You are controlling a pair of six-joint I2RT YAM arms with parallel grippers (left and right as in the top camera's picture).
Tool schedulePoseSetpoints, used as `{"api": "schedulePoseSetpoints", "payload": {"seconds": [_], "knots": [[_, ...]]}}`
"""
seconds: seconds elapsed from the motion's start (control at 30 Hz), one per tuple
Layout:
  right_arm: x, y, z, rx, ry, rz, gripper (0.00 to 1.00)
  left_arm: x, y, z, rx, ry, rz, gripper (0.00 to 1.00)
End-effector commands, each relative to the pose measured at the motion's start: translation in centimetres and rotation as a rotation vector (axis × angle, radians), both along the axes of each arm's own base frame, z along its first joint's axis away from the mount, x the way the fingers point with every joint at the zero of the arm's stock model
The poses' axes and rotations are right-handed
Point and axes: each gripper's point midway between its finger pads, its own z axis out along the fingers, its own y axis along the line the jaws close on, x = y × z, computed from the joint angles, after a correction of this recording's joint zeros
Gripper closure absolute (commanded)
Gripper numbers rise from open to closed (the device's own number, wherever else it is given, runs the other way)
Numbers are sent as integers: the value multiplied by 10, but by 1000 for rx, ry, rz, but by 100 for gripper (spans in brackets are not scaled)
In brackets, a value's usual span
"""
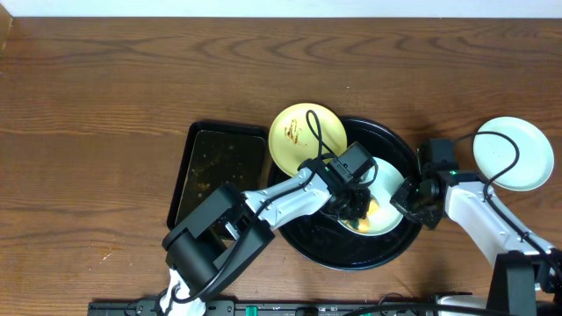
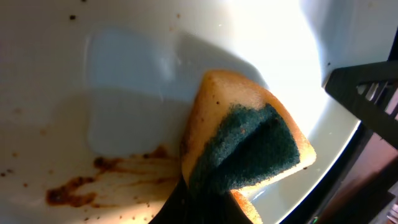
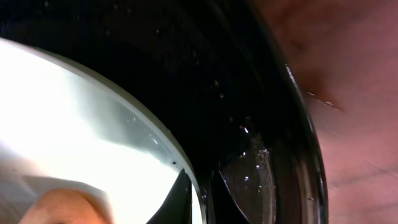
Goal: Clean dirty plates on tray and stack at the side
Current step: 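Keep scrubbing the plate with the sponge while right gripper holds rim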
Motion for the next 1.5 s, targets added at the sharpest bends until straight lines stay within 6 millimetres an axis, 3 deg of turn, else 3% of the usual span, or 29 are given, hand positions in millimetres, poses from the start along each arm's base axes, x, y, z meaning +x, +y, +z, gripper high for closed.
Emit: {"api": "schedulePoseSetpoints", "payload": {"seconds": [0.0, 0.13, 0.5, 0.93, 1.13, 1.3, 1.47], "knots": [[-34, -4, -37, -29, 148, -18, 99, -9, 30, -25, 153, 4, -8, 93], [-33, -4, -37, -30, 142, 3, 99, -11, 59, -33, 293, -7, 8, 92], [-39, -7, -36, -48, 166, 24, 99, -13, 72, -34, 355, 1, 23, 93], [-38, -8, -37, -52, 161, 43, 99, 63, 88, -18, 501, -367, 144, 93], [-39, -9, -37, -59, 163, 51, 99, 76, 78, -14, 465, -431, 142, 93], [-39, -9, -37, -62, 163, 51, 98, 61, 56, -12, 358, -340, 103, 92], [-40, -10, -37, -62, 166, 51, 99, 54, 32, 3, 288, -343, 71, 93]]}}
